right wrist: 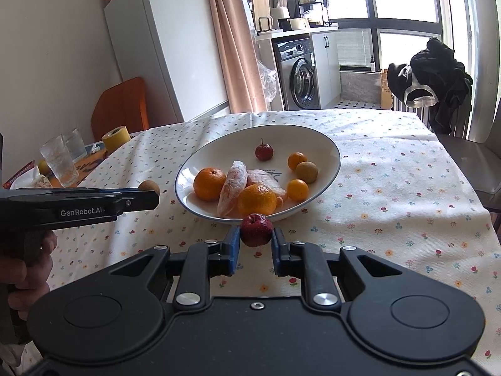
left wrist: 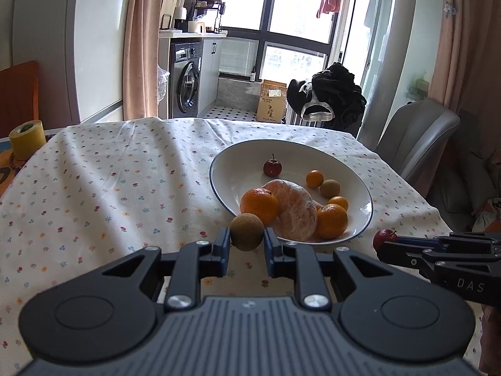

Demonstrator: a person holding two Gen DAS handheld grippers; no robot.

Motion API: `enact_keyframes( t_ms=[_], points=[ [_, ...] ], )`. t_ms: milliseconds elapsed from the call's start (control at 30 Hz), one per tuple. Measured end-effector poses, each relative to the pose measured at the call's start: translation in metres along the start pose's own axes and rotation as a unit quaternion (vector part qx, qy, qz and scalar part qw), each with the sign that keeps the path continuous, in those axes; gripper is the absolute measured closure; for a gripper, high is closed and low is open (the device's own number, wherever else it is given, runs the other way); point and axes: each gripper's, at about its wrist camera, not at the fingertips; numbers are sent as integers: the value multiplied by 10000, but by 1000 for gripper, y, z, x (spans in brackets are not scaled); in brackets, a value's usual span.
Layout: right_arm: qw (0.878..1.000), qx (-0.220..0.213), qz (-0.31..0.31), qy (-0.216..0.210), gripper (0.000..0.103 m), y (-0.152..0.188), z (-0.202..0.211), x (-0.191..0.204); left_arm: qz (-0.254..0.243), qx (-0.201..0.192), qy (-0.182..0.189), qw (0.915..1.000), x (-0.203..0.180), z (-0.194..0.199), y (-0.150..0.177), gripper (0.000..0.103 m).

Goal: Organize fruits
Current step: 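Grasp the small brown round fruit with the left tool while the right tool grasps the red plum, then lower the brown fruit into the bowl with the left tool while the right tool lowers the red plum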

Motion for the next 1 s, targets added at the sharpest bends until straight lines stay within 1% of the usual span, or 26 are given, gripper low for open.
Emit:
enact_keyframes(
  t_ms=[200, 433, 1000],
  points=[
    [10000, -80, 54, 13, 83, -10, 2, -3, 0, -89, 1, 10000, -2, 2, -8, 82],
    [9999, -125, 85, 28, 84, -21, -5, -10, 19, -121, -12, 9999, -3, -4, -18, 82],
    [9999, -126, -8, -49, 83, -49, -38, -34, 34, -10, -67, 10000, -7, -41, -42, 82]
  ],
)
Point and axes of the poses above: each gripper's, at about its wrist camera, not at the fingertips, and z roughly against the way its jaws point, x to its left, y to its underside, and after that the axes turned 15 degrees about -y, right-handed
